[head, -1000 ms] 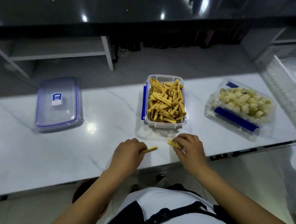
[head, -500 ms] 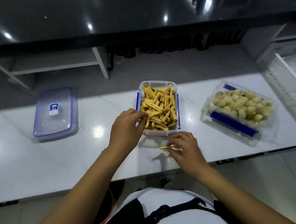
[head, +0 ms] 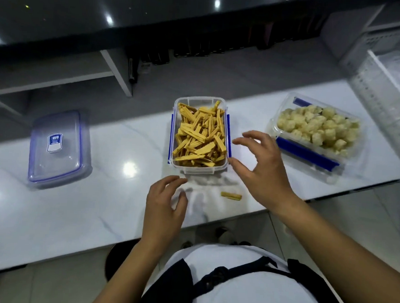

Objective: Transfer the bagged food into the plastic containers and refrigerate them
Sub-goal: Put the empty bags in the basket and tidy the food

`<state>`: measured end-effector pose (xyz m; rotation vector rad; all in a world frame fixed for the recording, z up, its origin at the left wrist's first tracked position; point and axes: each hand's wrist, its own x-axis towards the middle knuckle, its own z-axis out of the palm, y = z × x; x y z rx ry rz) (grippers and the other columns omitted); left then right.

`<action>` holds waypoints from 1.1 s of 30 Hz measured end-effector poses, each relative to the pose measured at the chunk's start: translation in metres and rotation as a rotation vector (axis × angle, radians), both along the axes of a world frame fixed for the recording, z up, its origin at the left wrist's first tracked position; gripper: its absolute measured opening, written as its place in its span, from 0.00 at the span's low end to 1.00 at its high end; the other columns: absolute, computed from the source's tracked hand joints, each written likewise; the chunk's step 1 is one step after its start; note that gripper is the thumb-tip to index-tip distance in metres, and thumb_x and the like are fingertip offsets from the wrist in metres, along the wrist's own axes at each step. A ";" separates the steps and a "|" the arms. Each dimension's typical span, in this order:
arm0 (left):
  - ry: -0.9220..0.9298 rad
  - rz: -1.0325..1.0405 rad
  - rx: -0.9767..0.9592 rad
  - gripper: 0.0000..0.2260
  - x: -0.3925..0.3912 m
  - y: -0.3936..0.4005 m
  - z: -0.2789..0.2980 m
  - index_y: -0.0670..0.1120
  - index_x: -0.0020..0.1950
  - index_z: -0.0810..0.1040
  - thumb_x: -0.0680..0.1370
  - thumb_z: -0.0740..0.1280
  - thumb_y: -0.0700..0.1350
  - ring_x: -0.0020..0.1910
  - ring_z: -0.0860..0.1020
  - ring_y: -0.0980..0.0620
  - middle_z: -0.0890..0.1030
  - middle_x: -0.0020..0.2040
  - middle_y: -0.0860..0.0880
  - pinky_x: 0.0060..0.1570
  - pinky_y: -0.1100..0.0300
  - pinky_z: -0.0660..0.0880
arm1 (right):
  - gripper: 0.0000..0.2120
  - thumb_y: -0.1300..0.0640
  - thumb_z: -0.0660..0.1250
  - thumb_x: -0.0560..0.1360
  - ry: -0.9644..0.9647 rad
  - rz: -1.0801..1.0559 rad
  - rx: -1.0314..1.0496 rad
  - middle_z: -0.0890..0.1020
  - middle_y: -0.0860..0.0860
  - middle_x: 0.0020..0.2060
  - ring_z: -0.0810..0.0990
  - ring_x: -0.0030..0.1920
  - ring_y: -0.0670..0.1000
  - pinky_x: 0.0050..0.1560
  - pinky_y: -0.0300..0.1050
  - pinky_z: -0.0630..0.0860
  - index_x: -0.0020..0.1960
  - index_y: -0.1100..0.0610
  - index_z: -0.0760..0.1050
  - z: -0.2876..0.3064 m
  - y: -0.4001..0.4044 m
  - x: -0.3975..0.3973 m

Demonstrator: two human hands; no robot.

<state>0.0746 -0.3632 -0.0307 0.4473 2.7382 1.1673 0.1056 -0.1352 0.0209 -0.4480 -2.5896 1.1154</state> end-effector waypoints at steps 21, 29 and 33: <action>-0.206 -0.191 -0.435 0.29 -0.014 -0.031 -0.017 0.63 0.77 0.63 0.75 0.57 0.65 0.81 0.50 0.46 0.53 0.82 0.52 0.77 0.46 0.50 | 0.08 0.55 0.76 0.72 -0.328 0.116 0.066 0.76 0.49 0.61 0.62 0.73 0.54 0.65 0.47 0.56 0.44 0.48 0.77 -0.065 0.002 0.036; -0.024 0.383 -0.151 0.20 -0.087 -0.114 0.009 0.47 0.69 0.76 0.77 0.71 0.46 0.69 0.72 0.43 0.77 0.69 0.45 0.66 0.51 0.68 | 0.05 0.54 0.75 0.73 0.021 0.035 -0.034 0.78 0.47 0.59 0.70 0.67 0.51 0.65 0.51 0.65 0.44 0.49 0.78 0.037 0.003 -0.022; -0.101 0.500 -0.472 0.42 -0.136 -0.145 0.017 0.54 0.80 0.57 0.72 0.73 0.64 0.80 0.51 0.38 0.52 0.82 0.42 0.75 0.40 0.52 | 0.07 0.53 0.73 0.74 0.005 0.032 0.057 0.76 0.52 0.66 0.66 0.70 0.55 0.67 0.52 0.62 0.51 0.51 0.80 0.059 -0.010 -0.076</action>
